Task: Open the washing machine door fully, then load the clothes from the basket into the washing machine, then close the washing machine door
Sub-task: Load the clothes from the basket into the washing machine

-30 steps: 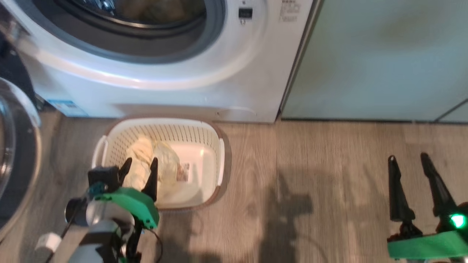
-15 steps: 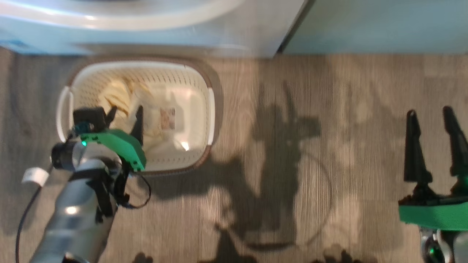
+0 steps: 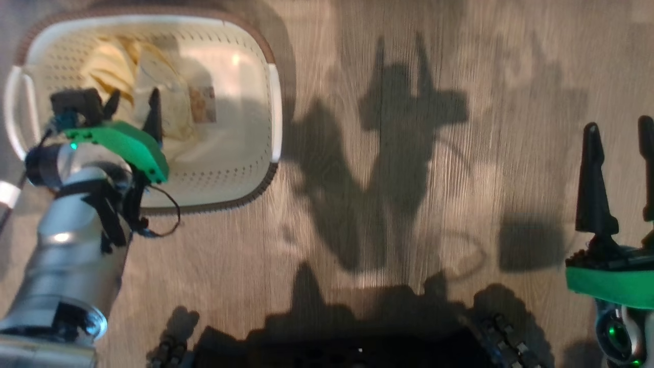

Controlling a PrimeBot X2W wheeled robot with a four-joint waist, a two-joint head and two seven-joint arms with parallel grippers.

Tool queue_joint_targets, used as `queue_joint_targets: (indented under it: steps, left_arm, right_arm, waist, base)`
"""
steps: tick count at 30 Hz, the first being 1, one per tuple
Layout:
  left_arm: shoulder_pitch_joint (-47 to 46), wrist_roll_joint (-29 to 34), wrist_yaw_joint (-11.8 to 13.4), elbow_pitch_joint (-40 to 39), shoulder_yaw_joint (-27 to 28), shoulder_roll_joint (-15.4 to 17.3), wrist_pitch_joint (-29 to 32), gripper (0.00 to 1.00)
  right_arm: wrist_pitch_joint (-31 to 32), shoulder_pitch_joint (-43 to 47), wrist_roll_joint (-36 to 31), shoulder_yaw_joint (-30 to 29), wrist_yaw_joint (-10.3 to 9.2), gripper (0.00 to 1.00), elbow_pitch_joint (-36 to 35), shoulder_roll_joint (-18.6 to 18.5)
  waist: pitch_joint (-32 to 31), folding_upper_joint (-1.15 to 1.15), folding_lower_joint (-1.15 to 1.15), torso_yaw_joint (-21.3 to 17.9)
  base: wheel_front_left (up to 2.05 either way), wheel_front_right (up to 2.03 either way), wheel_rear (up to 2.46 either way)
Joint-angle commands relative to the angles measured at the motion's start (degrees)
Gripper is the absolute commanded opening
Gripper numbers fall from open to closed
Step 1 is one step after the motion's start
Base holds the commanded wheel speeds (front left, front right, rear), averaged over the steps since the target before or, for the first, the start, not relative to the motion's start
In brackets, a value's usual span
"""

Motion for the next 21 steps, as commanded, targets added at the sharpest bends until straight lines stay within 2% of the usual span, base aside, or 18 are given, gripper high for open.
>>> queue_joint_targets:
  steps: [1,10,21]
  left_arm:
    - [0.4,0.0,-0.3,-0.1,1.7,2.7,-0.3,1.0]
    - [-6.1,-1.4,-1.3,7.0,0.9,3.8,0.1,1.0]
    - [-11.5,-4.7,-1.5,12.1,-0.8,4.5,5.2,1.0]
  right_arm:
    - [-0.4,0.2,0.2,1.3,-0.16,1.0,-2.0,-0.6]
    - [-0.4,-0.1,-0.6,2.3,-0.16,1.0,-3.3,-0.6]
    - [-0.4,0.3,-1.6,3.2,-0.16,1.0,-4.5,-0.6]
  waist:
    - [2.6,0.0,-0.01,-0.5]
    - [7.9,0.0,-0.01,-1.9]
    - [10.9,0.0,-0.01,-3.7]
  base:
    - [0.0,0.0,0.0]
    - [0.0,0.0,0.0]
    - [0.0,0.0,0.0]
